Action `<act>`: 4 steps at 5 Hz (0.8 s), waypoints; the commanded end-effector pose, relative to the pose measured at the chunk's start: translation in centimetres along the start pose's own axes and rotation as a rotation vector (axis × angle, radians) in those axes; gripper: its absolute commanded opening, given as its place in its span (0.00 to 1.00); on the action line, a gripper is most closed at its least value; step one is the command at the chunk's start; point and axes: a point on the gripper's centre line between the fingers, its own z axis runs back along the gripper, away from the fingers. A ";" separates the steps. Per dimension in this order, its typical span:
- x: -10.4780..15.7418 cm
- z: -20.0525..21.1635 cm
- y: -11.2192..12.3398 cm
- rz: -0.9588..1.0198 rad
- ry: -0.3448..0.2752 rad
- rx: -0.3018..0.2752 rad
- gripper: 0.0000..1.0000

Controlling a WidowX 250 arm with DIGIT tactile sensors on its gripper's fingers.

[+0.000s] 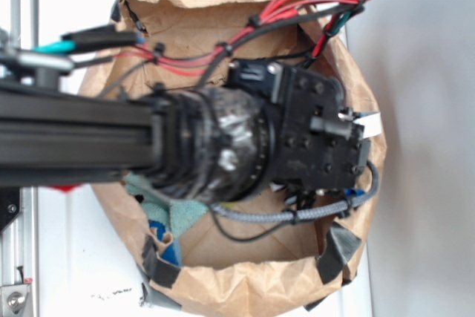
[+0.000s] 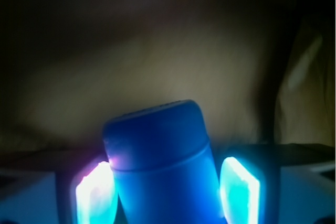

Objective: Grab the blue bottle.

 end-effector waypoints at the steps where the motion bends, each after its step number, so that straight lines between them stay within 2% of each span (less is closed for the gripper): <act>1: -1.6 7.9 0.6 -0.076 -0.025 0.010 0.00; 2: -2.1 9.3 2.2 -0.085 -0.010 -0.029 0.00; 3: -1.8 11.1 4.5 -0.059 -0.022 -0.130 0.00; 4: -0.7 12.3 4.2 -0.009 -0.020 -0.144 0.00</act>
